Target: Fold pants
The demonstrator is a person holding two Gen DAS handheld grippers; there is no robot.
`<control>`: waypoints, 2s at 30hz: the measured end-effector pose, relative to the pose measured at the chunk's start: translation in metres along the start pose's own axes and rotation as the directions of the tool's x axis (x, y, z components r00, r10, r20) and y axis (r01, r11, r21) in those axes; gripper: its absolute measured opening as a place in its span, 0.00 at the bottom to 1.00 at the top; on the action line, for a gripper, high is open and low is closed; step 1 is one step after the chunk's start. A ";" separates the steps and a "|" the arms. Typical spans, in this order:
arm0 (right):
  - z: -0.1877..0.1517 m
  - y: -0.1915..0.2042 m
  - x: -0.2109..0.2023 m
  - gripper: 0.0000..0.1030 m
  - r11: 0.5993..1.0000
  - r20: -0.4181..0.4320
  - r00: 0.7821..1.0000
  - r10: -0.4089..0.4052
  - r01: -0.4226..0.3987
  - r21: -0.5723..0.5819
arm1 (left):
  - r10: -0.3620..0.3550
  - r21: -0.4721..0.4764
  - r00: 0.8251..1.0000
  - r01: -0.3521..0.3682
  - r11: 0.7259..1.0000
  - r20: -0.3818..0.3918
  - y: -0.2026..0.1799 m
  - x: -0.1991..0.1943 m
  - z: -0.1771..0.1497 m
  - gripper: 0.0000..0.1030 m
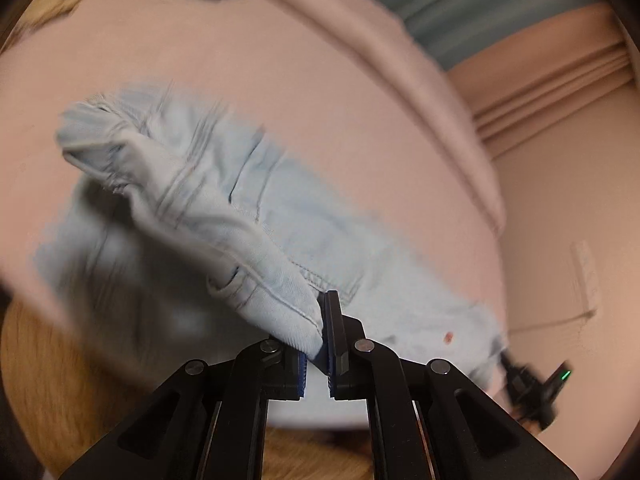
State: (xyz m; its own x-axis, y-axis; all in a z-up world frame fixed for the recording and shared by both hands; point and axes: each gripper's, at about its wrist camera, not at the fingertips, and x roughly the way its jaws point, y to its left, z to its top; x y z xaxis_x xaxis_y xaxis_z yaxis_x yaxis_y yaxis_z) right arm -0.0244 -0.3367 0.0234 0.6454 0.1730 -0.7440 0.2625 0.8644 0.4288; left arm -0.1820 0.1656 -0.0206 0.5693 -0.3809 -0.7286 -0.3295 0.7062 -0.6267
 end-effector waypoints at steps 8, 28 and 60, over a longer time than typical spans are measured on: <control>-0.019 -0.039 0.036 0.15 0.990 -0.133 0.991 -0.024 0.042 0.134 | 0.035 -0.060 0.999 -0.035 0.998 -0.005 0.021 -0.010 0.000 0.25; 0.120 0.022 0.034 0.05 0.992 0.056 0.994 0.098 -0.102 0.068 | 0.075 0.049 0.963 -0.090 0.995 0.258 -0.009 -0.082 0.109 0.13; -0.011 -0.098 -0.032 0.06 0.975 -0.036 0.979 -0.199 0.201 0.097 | 0.289 0.008 0.957 -0.289 0.957 -0.011 0.016 0.020 0.051 0.16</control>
State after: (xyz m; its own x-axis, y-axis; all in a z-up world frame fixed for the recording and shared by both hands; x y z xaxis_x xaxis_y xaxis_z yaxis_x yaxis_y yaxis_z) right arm -0.0787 -0.4223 0.0000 0.5540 0.0147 -0.8324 0.4556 0.8315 0.3179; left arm -0.1370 0.1999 -0.0312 0.4414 -0.1675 -0.8815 -0.4739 0.7908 -0.3875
